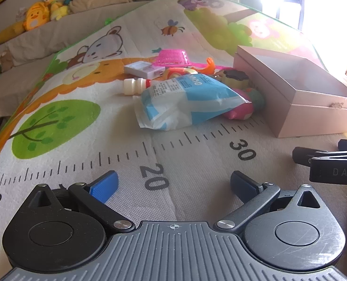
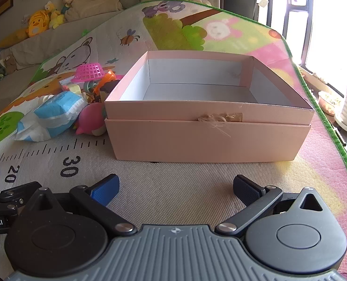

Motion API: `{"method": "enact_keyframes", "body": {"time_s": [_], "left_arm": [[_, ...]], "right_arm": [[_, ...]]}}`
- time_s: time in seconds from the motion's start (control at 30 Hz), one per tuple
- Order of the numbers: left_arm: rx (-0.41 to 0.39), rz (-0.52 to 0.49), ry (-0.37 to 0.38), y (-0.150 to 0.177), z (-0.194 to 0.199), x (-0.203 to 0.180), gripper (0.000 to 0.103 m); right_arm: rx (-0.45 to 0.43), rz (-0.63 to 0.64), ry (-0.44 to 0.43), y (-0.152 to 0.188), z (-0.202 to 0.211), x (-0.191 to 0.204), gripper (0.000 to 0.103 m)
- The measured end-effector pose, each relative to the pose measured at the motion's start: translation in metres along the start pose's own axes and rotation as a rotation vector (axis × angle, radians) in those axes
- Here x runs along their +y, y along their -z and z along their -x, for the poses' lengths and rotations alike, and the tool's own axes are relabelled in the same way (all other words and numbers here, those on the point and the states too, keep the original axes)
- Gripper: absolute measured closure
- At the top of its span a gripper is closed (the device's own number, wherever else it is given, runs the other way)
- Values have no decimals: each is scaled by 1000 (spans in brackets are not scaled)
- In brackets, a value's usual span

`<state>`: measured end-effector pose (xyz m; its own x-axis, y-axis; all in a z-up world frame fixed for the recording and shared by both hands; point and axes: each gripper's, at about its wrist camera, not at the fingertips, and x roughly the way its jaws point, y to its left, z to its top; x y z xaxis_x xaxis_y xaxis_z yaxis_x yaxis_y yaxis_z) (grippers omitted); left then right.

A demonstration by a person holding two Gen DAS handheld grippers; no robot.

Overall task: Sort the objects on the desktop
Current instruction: 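Move the right gripper over the pink strainer beside the toys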

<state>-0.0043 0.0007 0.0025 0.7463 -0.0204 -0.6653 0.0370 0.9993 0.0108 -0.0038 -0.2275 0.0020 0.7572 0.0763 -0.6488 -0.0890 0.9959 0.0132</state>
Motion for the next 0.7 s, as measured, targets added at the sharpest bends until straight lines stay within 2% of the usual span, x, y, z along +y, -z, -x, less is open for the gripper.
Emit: {"method": "enact_keyframes", "body": {"time_s": [0.33,0.43,0.53,0.7], "left_arm": [[47,-22,24,-8,-3,3,0],[-16,-6,64,-15,6,6,0],[-101,-48,44,-34,11,0,0],[-107,-55,25,-66,-9,-6,0]], "right_arm": [[65,41,-41,-3,7,-4,0],[71,40,-41,-4,7,-5,0],[71,39,-40,-3,7,-4,0],[68,45,-45,-2,3,-8,0]]}}
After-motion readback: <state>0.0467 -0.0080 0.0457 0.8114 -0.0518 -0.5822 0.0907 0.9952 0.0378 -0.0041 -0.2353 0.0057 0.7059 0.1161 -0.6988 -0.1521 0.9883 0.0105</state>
